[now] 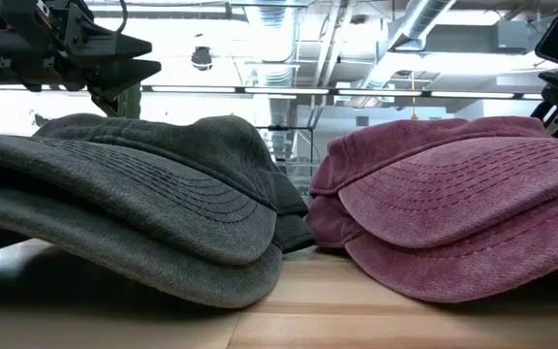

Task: Pick & Place hat

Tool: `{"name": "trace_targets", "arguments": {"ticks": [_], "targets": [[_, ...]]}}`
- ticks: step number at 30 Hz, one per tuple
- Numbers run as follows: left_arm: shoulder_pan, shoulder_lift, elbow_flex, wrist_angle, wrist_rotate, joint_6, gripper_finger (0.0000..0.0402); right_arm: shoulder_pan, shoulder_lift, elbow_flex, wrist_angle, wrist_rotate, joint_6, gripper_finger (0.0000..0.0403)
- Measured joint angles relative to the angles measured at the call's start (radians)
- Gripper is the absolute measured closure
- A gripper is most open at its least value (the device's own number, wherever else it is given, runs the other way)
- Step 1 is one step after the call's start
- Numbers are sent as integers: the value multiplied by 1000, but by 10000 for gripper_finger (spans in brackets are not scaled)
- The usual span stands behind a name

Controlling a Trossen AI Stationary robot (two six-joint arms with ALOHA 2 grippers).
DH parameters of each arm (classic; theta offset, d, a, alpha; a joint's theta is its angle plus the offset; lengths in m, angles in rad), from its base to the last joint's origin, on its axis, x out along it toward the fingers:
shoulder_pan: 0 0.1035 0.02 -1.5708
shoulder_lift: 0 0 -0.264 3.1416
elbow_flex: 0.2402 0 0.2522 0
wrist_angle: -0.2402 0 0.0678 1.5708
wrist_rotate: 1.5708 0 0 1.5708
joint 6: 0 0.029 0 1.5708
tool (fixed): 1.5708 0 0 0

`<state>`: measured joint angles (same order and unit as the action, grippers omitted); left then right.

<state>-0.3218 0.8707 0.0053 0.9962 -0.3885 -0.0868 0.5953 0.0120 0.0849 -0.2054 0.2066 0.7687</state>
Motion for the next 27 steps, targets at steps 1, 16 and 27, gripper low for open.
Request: {"name": "trace_targets", "arguments": {"ticks": [1,16,27], "targets": [[0,0,0,0,0,0,239,0,0,0,0,0,0,228],[0,0,0,66,0,-23,239,0,0,0,0,0,0,228],[15,17,0,171,8,-114,239,-9,0,0,43,27,-261,228]]}}
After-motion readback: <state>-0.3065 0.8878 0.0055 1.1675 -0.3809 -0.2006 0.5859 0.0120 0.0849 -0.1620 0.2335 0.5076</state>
